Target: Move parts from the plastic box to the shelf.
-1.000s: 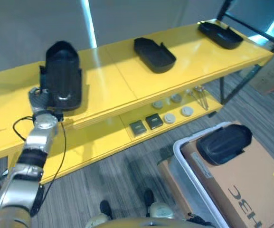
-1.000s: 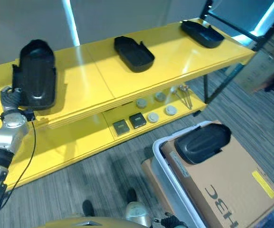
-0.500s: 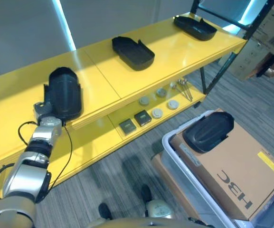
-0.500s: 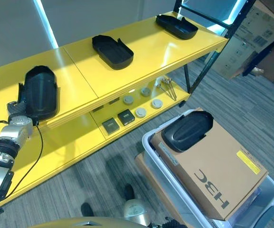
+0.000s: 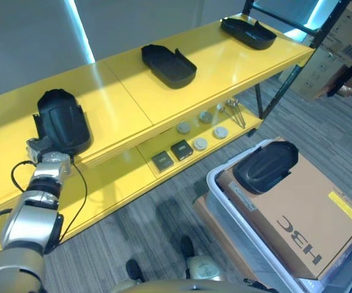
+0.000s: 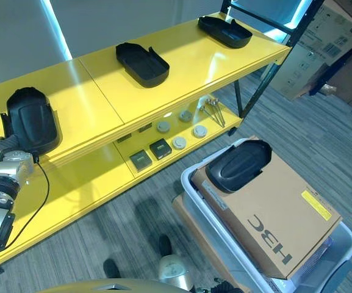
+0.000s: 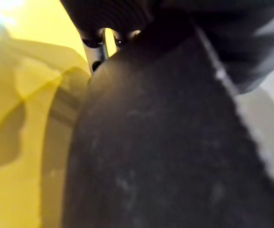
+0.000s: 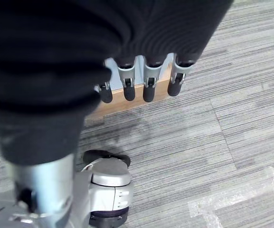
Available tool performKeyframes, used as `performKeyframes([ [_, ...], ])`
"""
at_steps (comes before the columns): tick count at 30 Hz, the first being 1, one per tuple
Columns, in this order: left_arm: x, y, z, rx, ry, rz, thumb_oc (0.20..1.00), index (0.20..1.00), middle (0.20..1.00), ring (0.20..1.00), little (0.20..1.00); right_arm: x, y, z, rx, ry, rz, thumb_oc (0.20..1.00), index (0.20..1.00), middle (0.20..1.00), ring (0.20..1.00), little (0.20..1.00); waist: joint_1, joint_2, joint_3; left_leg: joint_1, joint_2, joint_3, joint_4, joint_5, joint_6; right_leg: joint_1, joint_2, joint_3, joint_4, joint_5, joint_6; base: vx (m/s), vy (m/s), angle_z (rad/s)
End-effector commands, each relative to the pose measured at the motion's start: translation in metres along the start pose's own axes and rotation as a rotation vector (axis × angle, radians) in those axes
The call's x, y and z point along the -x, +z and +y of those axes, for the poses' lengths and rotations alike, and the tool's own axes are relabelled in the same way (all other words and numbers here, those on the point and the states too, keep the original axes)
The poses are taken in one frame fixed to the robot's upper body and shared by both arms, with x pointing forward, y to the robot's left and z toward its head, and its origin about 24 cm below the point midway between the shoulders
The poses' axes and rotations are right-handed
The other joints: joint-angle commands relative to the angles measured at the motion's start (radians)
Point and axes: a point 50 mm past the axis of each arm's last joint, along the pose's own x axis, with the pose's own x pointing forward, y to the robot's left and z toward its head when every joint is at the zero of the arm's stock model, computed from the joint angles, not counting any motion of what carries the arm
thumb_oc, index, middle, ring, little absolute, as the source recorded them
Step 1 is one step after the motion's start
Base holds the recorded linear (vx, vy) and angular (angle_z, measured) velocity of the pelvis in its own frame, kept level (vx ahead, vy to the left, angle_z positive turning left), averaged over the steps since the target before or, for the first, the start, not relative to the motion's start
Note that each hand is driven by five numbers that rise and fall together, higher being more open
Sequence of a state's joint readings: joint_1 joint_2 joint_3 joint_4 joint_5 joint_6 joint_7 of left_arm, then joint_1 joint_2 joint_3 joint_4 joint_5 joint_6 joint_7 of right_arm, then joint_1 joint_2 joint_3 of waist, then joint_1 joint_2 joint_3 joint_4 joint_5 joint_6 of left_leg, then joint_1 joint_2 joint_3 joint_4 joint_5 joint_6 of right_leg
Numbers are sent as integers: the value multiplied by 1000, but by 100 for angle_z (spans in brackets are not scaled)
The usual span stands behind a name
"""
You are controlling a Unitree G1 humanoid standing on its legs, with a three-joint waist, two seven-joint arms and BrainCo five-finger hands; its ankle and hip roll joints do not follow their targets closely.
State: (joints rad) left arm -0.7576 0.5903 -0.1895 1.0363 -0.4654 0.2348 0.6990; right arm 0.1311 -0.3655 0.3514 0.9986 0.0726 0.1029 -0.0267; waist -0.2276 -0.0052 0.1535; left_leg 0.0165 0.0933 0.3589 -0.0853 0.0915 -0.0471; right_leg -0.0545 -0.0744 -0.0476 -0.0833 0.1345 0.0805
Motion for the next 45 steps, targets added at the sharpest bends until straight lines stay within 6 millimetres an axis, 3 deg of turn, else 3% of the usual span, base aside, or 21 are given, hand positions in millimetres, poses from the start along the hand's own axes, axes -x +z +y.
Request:
performKeyframes([
  [1,-14,46,31,30,132,-95,200,200,200,200,200,0,-2,-13,43,-16,8,1000,1000,1000,1000,1000,4,2,22,9,89,-21,59,-102,-30,-25,-57,9,77,-121,80,0,0,0],
  [9,-13,59,30,77,135,-103,200,200,200,200,200,-1,5,-20,29,-31,-13,1000,1000,1000,1000,1000,-7,1,44,-12,91,-22,61,-99,-33,-43,-54,21,75,-120,77,-10,0,0],
  [17,-16,59,33,88,146,-93,200,200,200,200,200,-1,7,-23,16,-40,-24,1000,1000,1000,1000,1000,-19,-1,60,-20,95,-20,62,-94,-38,-52,-49,31,71,-118,72,7,7,-2],
  [18,-15,60,33,95,144,-95,1000,1000,1000,1000,1000,-1,7,-23,17,-42,-25,1000,1000,1000,1000,1000,-21,1,61,-12,92,-30,59,-112,-42,-43,-51,30,70,-132,78,39,47,-4],
  [28,-14,71,35,140,136,-149,1000,1000,1000,1000,1000,-1,4,-22,26,-43,-26,1000,1000,1000,1000,1000,-13,-1,57,-14,97,-21,62,-92,-41,-38,-49,25,67,-120,67,-15,-5,0],
  [32,-15,87,49,145,159,-249,1000,1000,1000,1000,1000,0,-3,-20,15,-44,-3,1000,1000,1000,1000,1000,1,6,40,6,96,-24,56,-92,-41,-14,-54,12,60,-121,68,17,6,1],
  [45,3,114,86,136,158,-625,1000,1000,1000,1000,1000,5,-31,-9,-22,-58,86,1000,1000,1000,1000,1000,99,29,-20,66,89,-50,27,-94,-38,77,-71,-50,19,-113,77,26,12,9],
])
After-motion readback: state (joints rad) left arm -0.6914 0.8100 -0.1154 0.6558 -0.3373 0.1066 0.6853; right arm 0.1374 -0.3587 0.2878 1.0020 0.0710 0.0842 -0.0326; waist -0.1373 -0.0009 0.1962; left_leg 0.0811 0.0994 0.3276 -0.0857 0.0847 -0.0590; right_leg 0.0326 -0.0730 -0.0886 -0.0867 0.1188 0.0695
